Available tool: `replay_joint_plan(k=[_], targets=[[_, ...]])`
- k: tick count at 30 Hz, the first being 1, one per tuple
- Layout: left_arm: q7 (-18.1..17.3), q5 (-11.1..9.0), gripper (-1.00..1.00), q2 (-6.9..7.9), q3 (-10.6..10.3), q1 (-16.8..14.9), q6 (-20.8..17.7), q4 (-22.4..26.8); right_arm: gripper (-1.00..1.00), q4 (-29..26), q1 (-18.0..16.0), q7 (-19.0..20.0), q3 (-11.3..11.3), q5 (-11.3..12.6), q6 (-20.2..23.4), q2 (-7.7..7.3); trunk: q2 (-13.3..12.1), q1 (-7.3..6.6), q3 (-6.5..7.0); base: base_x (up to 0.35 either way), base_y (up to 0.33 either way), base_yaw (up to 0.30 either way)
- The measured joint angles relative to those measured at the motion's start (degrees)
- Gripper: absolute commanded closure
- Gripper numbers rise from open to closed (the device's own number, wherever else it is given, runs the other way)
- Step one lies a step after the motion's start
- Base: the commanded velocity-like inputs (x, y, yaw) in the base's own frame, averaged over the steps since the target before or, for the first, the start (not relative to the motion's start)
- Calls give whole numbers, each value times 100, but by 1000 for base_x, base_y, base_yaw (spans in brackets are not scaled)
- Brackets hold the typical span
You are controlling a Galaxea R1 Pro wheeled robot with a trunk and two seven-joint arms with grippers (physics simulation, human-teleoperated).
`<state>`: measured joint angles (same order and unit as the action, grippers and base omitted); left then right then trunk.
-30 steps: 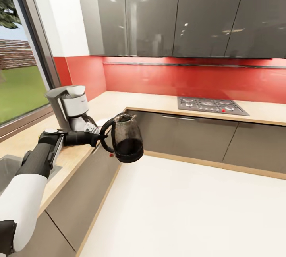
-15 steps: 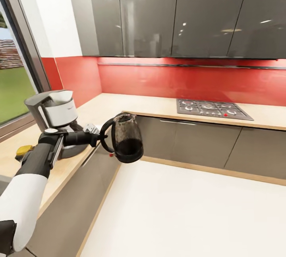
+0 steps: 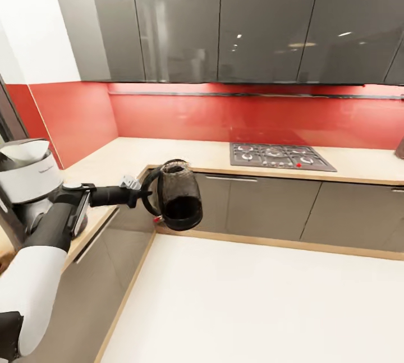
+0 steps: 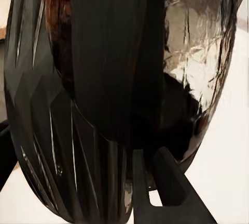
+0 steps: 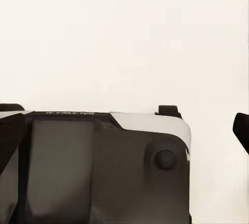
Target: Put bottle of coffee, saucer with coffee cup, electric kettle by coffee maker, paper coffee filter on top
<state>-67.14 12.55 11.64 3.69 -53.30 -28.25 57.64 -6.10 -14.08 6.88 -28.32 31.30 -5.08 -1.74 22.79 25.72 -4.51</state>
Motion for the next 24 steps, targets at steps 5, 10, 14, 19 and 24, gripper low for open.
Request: replay_joint_plan(k=[5,10,14,19,24], targets=[[0,3,100,0,0,1,0,1,-100,2,0,1,0,0,0,0,-1,0,14,284,-148,-248],[-1,4,100,0,4,1,-1,1,-100,2,0,-2,0,0,1,0,0,0,26,302,-91,-212],[-1,6,100,1,22,2,-8,3,-100,1,-1,1,-1,0,1,1,0,0,28,324,-12,-37],[1,7,100,1,28,2,-10,3,-100,-2,-1,2,-1,0,1,1,0,0,29,330,-1,-2],[7,7,100,1,27,2,-10,-4,-100,-2,-1,2,-9,0,1,2,0,0,28,335,0,0]])
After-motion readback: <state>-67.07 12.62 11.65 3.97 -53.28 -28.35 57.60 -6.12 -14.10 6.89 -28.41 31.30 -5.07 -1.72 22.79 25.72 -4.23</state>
